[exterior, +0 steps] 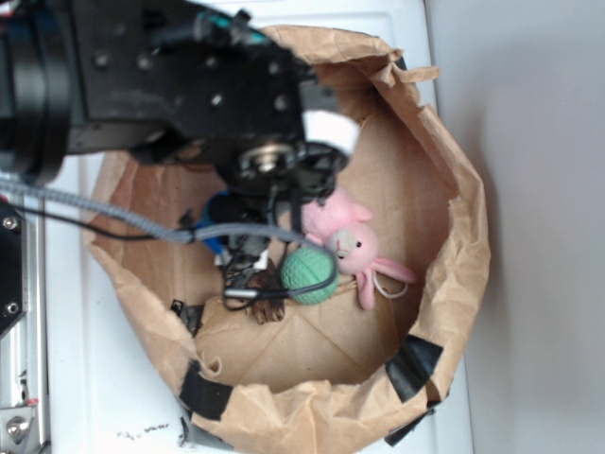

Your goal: Grab the blue ball.

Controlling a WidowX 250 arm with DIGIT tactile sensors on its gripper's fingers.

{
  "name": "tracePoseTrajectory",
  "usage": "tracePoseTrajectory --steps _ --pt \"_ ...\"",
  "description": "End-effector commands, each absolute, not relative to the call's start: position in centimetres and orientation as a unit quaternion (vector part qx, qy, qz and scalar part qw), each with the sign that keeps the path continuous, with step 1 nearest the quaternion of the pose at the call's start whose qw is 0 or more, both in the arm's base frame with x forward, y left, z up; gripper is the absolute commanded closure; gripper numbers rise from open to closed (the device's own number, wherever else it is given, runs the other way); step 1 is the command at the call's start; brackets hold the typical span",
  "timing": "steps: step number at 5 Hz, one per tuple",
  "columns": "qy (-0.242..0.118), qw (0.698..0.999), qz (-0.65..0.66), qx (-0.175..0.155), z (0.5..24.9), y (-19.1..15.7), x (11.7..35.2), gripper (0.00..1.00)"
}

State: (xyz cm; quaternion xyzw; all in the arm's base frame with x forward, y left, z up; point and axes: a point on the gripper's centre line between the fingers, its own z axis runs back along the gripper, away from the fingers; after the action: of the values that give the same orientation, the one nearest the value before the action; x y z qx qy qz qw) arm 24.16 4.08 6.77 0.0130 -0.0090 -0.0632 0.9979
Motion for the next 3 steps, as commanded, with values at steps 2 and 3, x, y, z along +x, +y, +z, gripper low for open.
tracePoseTrajectory --steps 2,3 --pt "-0.039 0.994 -0.068 0.071 2.7 5.0 24.1 0.00" --pt "-0.034 0.996 -0.036 0.071 2.3 5.0 24.7 1.00"
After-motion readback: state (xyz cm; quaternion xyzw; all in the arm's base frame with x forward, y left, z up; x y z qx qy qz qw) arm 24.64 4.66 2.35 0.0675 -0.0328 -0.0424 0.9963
